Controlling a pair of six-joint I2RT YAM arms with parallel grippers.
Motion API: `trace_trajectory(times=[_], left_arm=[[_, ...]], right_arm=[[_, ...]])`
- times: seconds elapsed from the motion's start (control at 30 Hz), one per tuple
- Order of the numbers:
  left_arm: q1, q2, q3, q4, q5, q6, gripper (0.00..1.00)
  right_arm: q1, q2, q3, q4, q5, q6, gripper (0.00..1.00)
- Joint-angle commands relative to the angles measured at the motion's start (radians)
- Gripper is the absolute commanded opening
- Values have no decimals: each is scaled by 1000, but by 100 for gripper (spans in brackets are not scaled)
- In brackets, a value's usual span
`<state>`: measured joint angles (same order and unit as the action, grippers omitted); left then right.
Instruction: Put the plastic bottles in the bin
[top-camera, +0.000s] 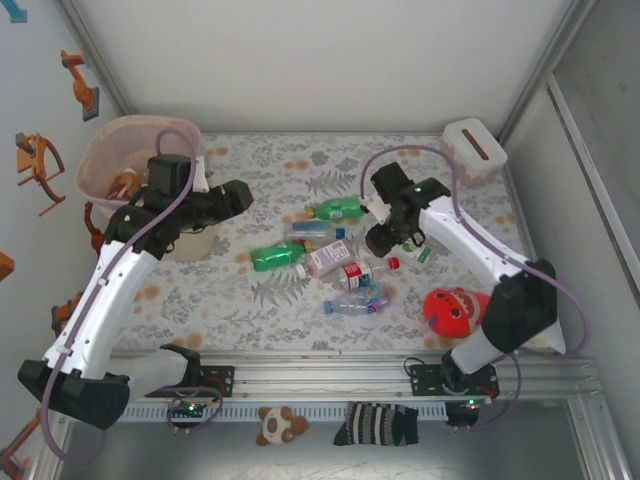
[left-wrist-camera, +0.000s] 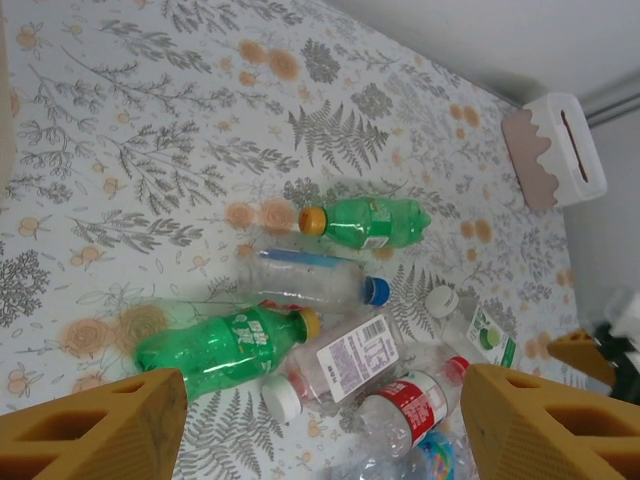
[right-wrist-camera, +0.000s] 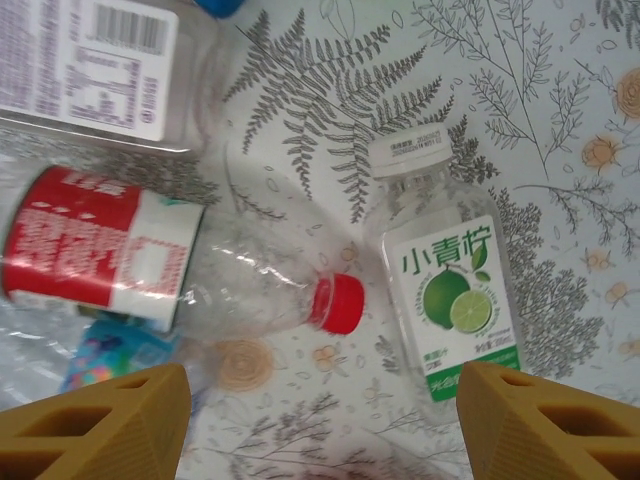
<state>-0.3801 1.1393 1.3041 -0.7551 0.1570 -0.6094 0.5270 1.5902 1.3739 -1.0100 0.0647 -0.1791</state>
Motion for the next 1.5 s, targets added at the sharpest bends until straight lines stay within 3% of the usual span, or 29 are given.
trace_trajectory(times=[0.0,0.3,0.67,1.1,1.47], left_arm=[[-7,-27,-26,16,21,28,73],[-8,-68,-57,22,18,14,74],[-9,-123,-91,38,-9,-2,74],[-9,-159,-103,39,-47,-7,76],[-8,-180,-109,53,-49,3,76]], right_arm=[[2,98,73,-32,96,-131,70],[-26,365,251,-67,123,-210,70],[-64,542,308,-76,103,-237,68],[-83,606,295,-56,118,-276,59],[-94,556,268,-25,130,-260,49]])
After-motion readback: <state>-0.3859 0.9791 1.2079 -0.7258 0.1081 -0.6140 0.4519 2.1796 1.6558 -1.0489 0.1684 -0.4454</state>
